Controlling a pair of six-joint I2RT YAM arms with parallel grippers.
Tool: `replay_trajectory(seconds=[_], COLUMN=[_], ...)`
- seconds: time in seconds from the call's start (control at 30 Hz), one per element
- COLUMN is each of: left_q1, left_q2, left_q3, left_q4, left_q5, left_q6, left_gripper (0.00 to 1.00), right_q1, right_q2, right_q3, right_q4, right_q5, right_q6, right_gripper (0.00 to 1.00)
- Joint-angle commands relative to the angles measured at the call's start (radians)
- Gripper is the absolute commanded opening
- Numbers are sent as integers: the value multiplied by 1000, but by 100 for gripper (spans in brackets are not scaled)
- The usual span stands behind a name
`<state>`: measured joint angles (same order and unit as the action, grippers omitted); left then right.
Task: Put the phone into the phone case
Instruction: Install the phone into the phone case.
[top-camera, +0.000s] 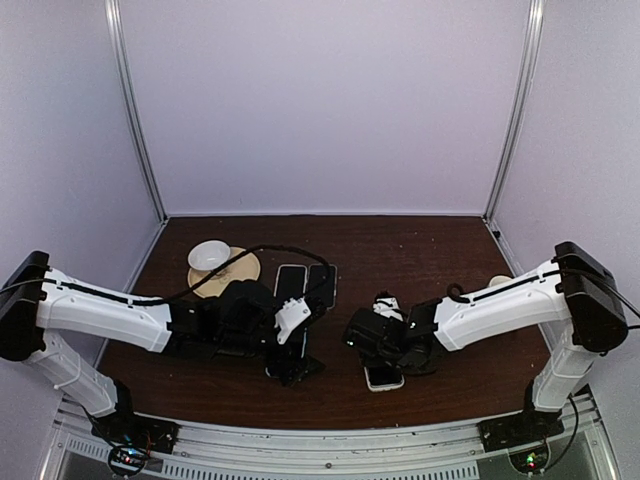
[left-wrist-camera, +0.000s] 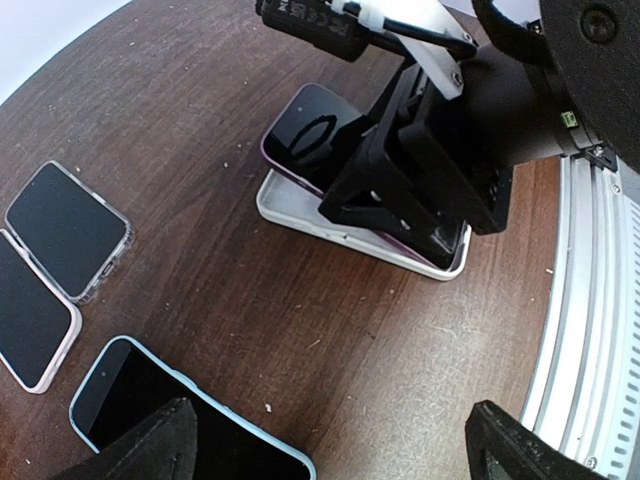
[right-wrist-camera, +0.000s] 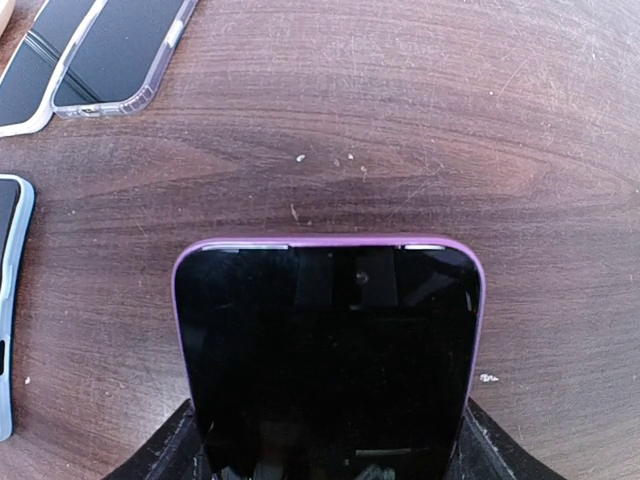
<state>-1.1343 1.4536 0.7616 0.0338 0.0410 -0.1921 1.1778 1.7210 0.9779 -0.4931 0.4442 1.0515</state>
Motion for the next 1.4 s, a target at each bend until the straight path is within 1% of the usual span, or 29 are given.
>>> replay_trajectory(seconds=[0.0,0.07,0.13,0.2,0.27,0.47,0.67,0.8,0.97,1.13,1.3,1.37], left_q1=[-5,-5,-5,-5,-5,-5,-5,-5,-5,-5,-4,-5], left_q2=[11,15,18,22,24,26,31,38,80,140,194,225], left_q3=[29,29,31,33,35,39,44,49,66,105,144,173], left_q4=[18,18,18,14,10,5,1,-1,-5,-2,5,-4], left_q5=[-3,-3,-3,-3,-6,-15,-15,-10,9,3,31,47], left_q6=[16,18,17,19,20,25,28,27,27,6,-29,-36], left_gripper=[98,97,98,98,98,97,98,98,98,97,90,86], right_q1=[21,21,20,21,20,21,19,19,18,-8,-35,-46], right_q2=[43,41,41,46,58,69,60,38,-4,-113,-234,-255], right_q3=[-3,-2,-1,5,18,21,32,35,52,63,-22,-64], right_q4=[17,13,18,25,26,58,43,41,24,-45,-64,-75], right_q5=[-30,-25,-21,-21,-23,-36,-35,-33,-39,-118,-241,-284], right_q6=[20,12,1,-20,-35,-62,-84,-106,-161,-248,-252,-229], right_gripper=[13,31,46,57,65,72,80,90,99,99,99,92])
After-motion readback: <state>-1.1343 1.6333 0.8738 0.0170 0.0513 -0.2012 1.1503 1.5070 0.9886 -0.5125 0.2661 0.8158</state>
